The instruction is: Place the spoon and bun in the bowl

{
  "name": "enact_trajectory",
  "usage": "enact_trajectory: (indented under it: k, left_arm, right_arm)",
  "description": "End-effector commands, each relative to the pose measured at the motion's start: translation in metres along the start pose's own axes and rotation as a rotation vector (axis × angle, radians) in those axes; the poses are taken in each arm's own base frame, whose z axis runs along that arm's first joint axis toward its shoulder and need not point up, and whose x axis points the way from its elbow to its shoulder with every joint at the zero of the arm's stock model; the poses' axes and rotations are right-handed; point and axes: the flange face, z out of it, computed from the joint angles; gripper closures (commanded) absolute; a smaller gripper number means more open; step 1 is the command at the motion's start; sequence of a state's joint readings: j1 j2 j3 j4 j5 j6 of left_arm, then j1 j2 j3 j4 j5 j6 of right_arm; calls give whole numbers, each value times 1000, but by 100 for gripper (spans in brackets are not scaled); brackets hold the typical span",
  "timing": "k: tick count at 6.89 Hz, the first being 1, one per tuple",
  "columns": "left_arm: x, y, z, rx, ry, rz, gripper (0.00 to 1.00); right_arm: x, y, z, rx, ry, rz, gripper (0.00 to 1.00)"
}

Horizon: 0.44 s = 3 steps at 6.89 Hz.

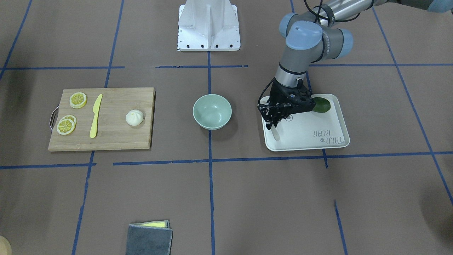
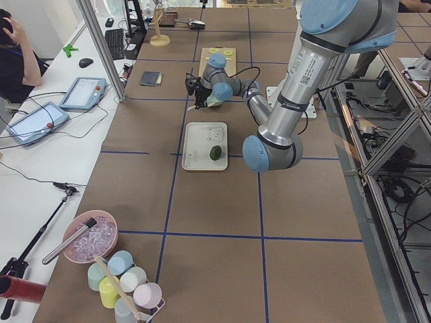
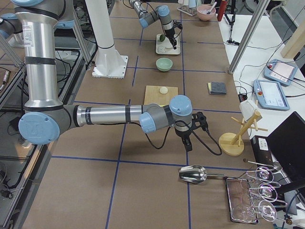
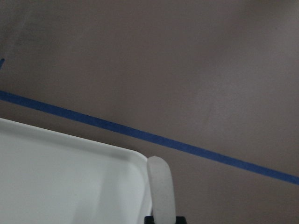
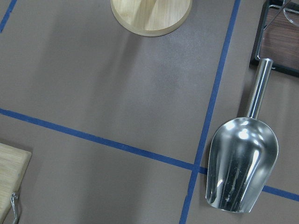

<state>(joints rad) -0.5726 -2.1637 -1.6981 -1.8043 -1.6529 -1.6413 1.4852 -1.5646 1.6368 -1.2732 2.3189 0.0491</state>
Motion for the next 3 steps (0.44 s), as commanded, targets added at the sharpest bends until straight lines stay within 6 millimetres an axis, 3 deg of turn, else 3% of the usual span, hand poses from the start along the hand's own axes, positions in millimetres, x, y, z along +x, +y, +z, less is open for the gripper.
enact_trajectory:
  k: [1, 2, 3]
  left_arm:
    - [49, 38, 9, 3, -7, -78, 100]
    - [56, 61, 21, -10, -22, -72, 100]
    - [56, 70, 24, -18, -25, -65, 100]
  right_arm:
    - [0, 1, 1, -1, 0, 2, 0]
    - [0, 0, -1, 2, 0, 1, 0]
    - [0, 0, -1, 2, -2, 1, 0]
